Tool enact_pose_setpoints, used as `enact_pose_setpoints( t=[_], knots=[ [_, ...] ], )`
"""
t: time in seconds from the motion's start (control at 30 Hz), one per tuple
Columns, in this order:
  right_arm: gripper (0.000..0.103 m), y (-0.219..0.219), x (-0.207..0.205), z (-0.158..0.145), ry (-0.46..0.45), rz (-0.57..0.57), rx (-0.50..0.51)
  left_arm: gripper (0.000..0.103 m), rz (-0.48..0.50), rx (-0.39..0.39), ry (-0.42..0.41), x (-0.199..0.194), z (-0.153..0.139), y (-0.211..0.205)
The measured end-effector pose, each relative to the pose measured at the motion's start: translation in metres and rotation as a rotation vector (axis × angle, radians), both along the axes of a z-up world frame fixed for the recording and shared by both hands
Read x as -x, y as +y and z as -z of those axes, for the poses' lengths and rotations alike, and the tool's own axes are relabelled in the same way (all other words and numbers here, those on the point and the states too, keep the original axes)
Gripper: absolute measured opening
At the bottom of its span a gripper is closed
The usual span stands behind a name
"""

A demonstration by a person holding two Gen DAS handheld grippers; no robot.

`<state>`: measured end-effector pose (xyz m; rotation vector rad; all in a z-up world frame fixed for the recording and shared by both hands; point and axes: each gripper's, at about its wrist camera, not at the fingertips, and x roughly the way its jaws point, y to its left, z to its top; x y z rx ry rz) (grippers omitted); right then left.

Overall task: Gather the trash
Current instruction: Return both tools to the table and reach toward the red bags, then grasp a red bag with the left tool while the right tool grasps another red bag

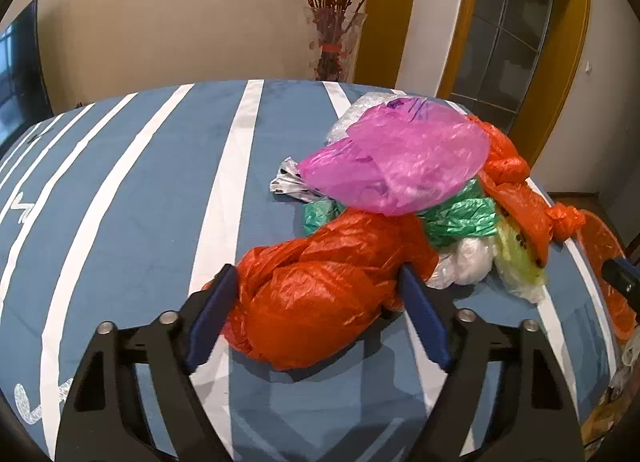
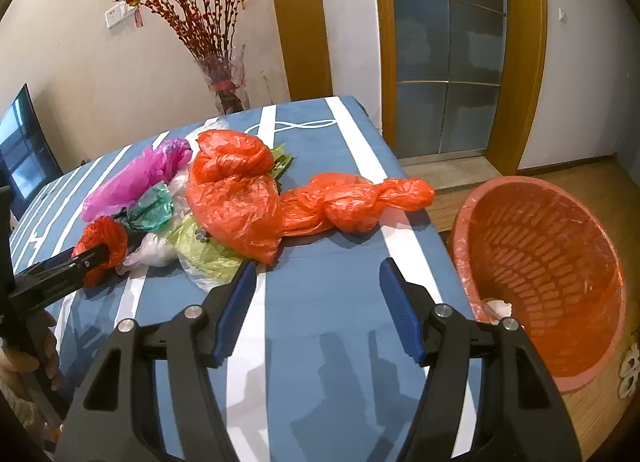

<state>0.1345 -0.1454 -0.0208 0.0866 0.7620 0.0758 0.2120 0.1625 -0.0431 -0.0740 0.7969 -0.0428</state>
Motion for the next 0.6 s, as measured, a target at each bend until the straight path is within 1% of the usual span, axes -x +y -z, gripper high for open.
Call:
enact_pose_setpoints(
  t=[0.03, 0.2, 0.3, 0.43, 0.5, 0.6],
  knots=[
    [0.063, 0.001, 0.0, 0.001, 0.001, -0.001, 0.001, 0.073, -0.002, 0.004, -0.001, 0.001, 0.0, 0.001],
    [0.063, 0.003, -0.004, 0.005, 0.009, -0.002, 0.008, 0.054, 0.0, 0.007, -0.011, 0.002, -0.001, 0.003],
    [0.063, 0.002, -0.006, 0.006, 0.012, 0.005, 0.009, 0.049, -0.005, 0.0, -0.028, 0.007, -0.004, 0.004],
    [0.063, -0.001, -0.011, 0.008, 0.014, 0.019, 0.014, 0.048, -0.028, 0.017, -0.052, 0.017, -0.012, 0.011],
    [0.063, -0.003, -0.014, 0.008, 0.013, 0.027, 0.013, 0.044, -0.04, 0.025, -0.069, 0.023, -0.018, 0.016],
    [0.063, -0.003, -0.02, 0.009, 0.016, 0.034, 0.005, 0.044, -0.063, 0.037, -0.097, 0.031, -0.026, 0.026]
  ],
)
